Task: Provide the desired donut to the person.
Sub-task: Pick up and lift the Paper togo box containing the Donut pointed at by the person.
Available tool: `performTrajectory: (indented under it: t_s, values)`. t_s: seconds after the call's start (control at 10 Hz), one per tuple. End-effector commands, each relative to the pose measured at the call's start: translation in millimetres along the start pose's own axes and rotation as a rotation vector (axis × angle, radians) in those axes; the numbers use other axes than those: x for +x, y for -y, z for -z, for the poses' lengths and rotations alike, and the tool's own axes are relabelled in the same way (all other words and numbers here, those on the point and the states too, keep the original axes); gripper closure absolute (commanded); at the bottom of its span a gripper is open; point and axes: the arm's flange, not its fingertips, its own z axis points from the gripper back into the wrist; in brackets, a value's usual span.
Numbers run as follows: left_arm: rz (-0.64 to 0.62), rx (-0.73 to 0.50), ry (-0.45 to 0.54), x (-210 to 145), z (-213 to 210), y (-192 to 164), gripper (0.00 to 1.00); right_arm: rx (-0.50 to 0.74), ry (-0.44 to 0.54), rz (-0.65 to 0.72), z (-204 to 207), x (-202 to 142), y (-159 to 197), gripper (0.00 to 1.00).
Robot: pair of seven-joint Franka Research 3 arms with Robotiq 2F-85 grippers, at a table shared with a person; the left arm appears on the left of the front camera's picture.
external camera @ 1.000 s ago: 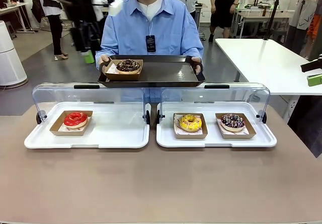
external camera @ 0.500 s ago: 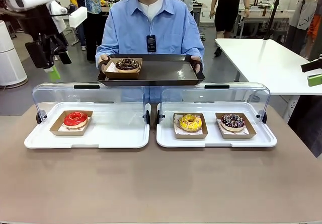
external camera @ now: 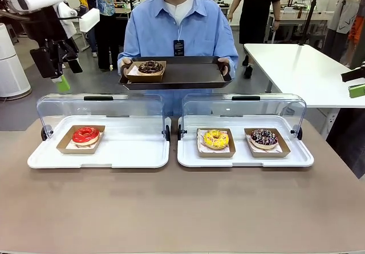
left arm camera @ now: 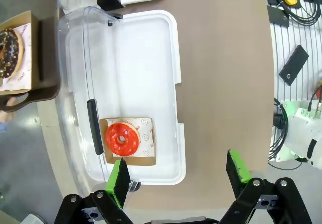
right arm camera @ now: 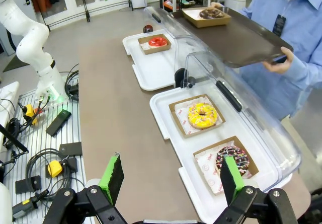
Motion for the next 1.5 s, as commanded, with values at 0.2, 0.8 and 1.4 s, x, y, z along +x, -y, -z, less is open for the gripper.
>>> performTrajectory:
  t_s: [0.2, 0.8, 1.4]
  values:
    - [-0.006, -0.008, -0.007, -1.2, -1.8, -0.7, 0.0, 0.003, 0.014, -0.01, 0.6, 0.4, 1.1, 0.0]
    - [-0.131, 0.153, 0.527, -150.8, -18.1, 39.8, 0.0, 0.003, 0.014, -0.01, 0.6, 0.4, 1.1, 0.0]
    - [-0.313, 0.15, 0.841, -302.5, 53.3, 74.6, 0.0, 0.003, 0.014, -0.01, 0.6, 0.4, 1.1, 0.0]
